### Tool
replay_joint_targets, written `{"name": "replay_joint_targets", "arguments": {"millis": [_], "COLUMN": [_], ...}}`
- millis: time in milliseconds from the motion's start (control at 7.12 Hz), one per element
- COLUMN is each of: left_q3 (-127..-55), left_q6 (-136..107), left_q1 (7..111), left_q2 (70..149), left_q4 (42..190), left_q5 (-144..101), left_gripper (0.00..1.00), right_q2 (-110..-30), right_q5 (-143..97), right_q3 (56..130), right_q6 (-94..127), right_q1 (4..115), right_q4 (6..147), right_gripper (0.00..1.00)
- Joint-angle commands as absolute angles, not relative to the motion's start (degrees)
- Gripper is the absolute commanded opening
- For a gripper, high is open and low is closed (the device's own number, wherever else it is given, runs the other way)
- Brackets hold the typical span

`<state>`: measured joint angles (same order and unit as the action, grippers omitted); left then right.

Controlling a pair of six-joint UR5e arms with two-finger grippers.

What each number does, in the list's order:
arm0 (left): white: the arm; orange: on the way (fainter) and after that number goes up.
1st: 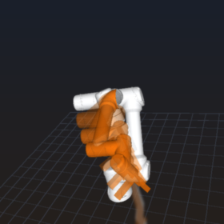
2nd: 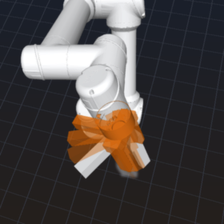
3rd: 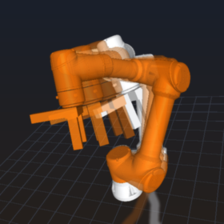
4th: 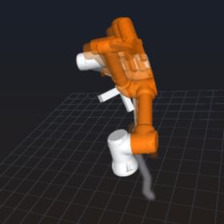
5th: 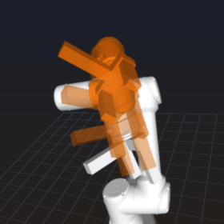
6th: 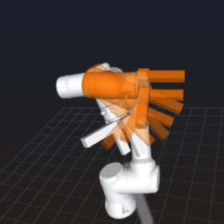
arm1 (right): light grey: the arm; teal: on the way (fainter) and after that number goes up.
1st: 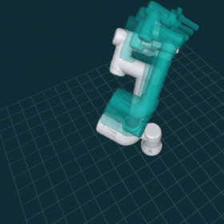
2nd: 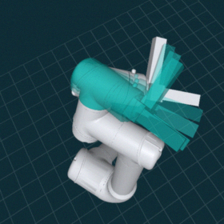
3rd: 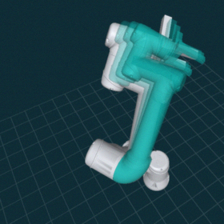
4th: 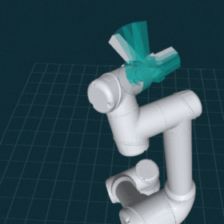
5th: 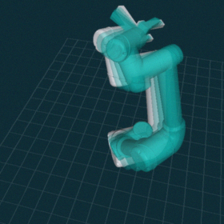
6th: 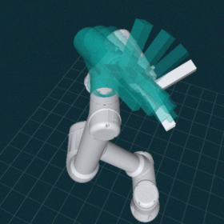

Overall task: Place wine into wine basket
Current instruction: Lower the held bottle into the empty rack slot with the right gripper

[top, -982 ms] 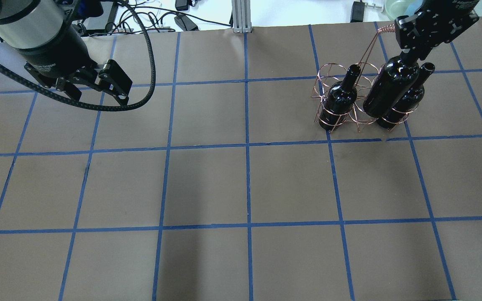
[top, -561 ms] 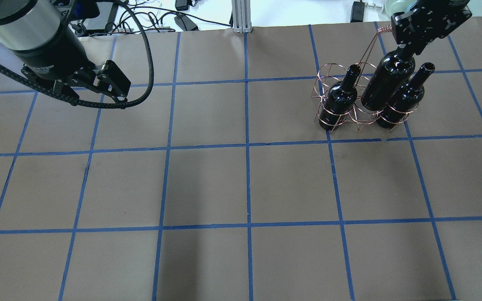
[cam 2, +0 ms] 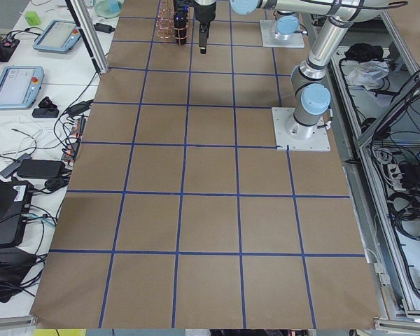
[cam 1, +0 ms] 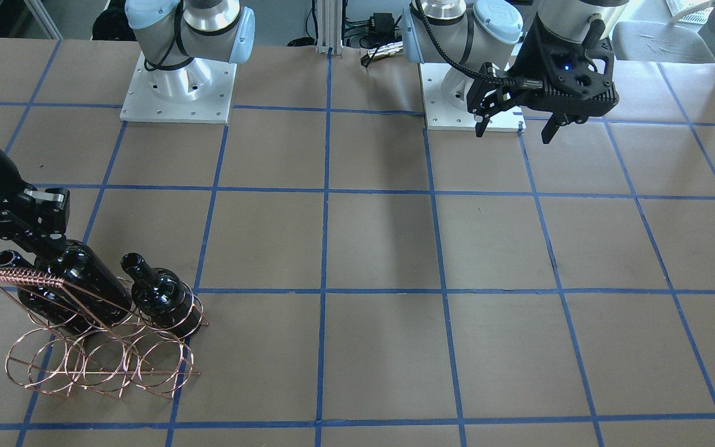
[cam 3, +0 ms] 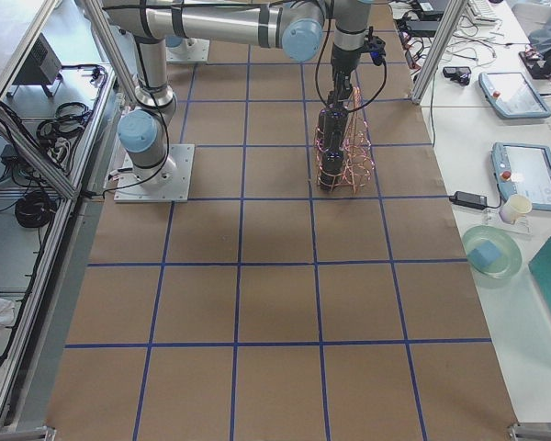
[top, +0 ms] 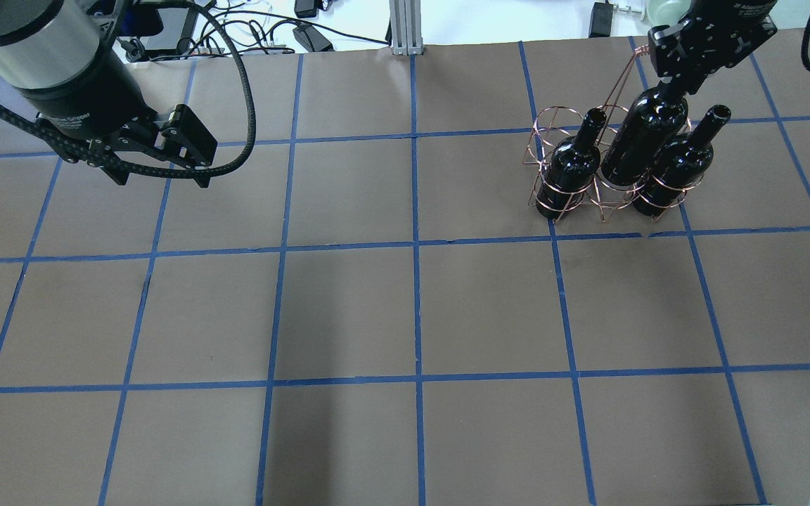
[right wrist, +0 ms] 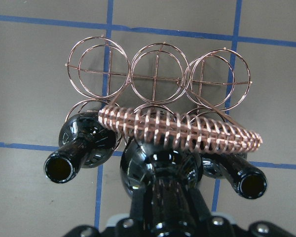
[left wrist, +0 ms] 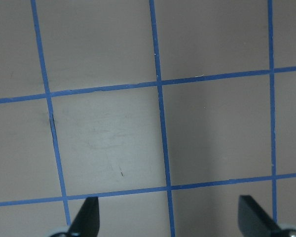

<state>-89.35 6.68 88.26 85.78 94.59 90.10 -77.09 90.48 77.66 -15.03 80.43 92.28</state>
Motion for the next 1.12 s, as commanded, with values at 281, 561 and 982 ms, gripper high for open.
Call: {"name": "replay_joint_targets", "arguments": {"millis": [281,561,982], "left_q3": [-89.4,-89.4,-89.4], "left_q6": [7.1,7.0,6.9], "left_q1": [88.2,88.2,88.2], "left_q2": [85.9,85.9,86.0], "left_q4": [94.8,94.8,94.7], "left_q5": [90.2,90.1,90.0], "left_gripper": [1.00,1.00,1.00], "right_q2": [-73.8,-72.8,-72.7], "right_q5": [90.5,90.6,90.6], "right_q3": [79.6,82.6,82.9], "right_q6": [-14.9,-14.9,-15.0], "right_q1": [80.8,80.9,81.0], "right_q4": [94.7,98.8,99.0], "right_gripper": [0.20,0.20,0.70]}}
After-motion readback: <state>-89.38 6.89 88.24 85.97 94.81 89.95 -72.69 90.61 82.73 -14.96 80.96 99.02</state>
